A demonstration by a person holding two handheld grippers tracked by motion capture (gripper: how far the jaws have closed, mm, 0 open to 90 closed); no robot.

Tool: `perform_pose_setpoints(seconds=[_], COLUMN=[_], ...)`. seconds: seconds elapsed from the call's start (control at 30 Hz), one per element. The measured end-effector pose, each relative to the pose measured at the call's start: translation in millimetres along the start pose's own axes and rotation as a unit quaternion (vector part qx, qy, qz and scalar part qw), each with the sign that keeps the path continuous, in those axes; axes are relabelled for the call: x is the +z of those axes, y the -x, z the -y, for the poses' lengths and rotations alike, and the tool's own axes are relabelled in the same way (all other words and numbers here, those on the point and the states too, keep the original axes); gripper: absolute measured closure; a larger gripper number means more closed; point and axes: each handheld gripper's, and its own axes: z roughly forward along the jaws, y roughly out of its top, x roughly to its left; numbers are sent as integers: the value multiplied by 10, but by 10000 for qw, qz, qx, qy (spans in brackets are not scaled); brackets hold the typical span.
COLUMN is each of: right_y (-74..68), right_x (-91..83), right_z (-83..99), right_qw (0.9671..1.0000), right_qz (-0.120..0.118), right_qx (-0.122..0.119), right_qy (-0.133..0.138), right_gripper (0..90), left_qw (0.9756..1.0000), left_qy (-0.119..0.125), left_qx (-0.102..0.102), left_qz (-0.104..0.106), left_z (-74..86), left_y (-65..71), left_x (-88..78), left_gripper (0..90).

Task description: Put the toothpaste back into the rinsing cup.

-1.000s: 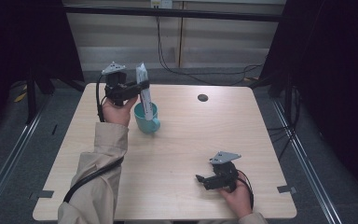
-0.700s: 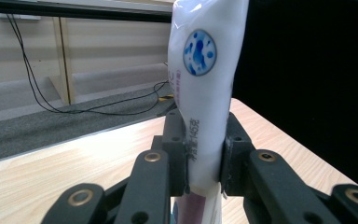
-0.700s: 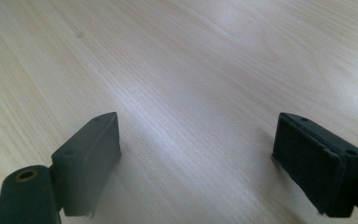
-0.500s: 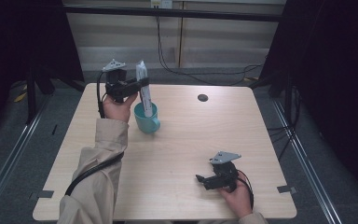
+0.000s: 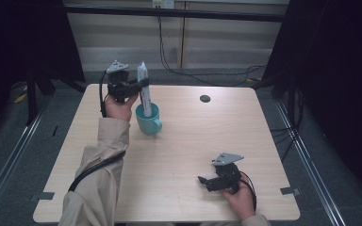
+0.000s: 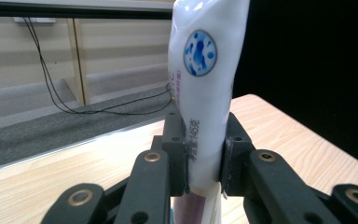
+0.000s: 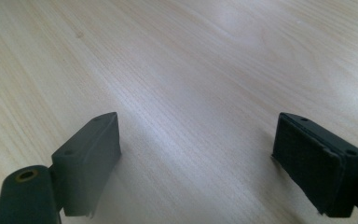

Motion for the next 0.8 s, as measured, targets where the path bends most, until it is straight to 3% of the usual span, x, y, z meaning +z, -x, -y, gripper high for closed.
perform_pose_setpoints(seconds=[0.23, 0.5, 0.8], right_y=[0, -4, -3], right_x=[0, -2, -2], right_z=[0, 0, 0], right_qw=[10000, 10000, 10000], right_qz=[0, 4, -2], right_qx=[-1, 12, 8], right_qy=[2, -8, -14], right_gripper=[141, 142, 142], left_qw=[9998, 9991, 9987], left_qy=[-53, -124, -120], left_qx=[151, 319, 301], left_qz=[-83, -262, -390], left_z=[93, 329, 532], left_y=[11, 57, 112], left_x=[79, 116, 61], left_gripper=[763, 758, 751])
